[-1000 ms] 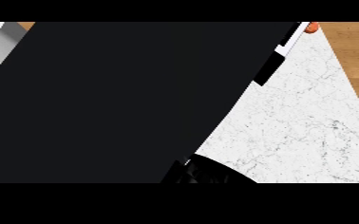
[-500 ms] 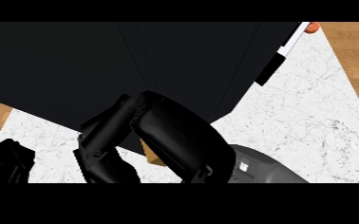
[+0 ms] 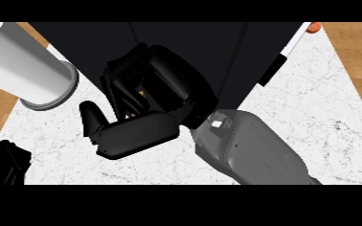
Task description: Pick up the wine, place it into the cabinet and close the cabinet
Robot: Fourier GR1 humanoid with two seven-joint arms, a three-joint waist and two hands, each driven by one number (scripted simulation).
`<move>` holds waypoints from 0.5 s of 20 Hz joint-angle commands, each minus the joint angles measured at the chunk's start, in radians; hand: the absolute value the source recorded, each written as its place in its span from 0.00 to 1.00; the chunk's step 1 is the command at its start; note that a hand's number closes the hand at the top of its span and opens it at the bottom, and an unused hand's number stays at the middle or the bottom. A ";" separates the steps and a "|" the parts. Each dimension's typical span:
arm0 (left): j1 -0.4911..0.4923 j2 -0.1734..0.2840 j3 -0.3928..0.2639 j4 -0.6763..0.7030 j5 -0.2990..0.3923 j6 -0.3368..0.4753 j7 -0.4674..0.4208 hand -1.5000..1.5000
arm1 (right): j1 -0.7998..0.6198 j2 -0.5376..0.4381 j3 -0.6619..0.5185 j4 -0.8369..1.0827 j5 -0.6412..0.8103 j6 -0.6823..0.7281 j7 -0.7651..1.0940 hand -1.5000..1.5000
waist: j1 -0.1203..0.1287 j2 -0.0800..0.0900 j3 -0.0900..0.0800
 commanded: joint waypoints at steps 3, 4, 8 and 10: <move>-0.049 -0.022 0.018 0.061 -0.045 -0.036 -0.003 1.00 | 0.024 0.000 -0.025 0.147 -0.007 0.050 -0.094 1.00 | -0.005 0.001 0.000; 0.003 -0.025 0.021 -0.021 -0.030 -0.029 0.011 1.00 | 0.001 0.000 -0.072 0.233 -0.004 0.103 -0.113 1.00 | 0.003 0.002 0.000; -0.026 -0.016 0.061 -0.002 -0.001 -0.037 0.061 1.00 | -0.058 0.000 -0.159 0.332 0.017 0.153 -0.130 1.00 | 0.001 0.002 0.000; -0.012 -0.015 0.060 0.014 0.010 -0.073 0.044 1.00 | -0.071 0.000 -0.198 0.408 0.024 0.155 -0.178 1.00 | 0.006 0.004 0.000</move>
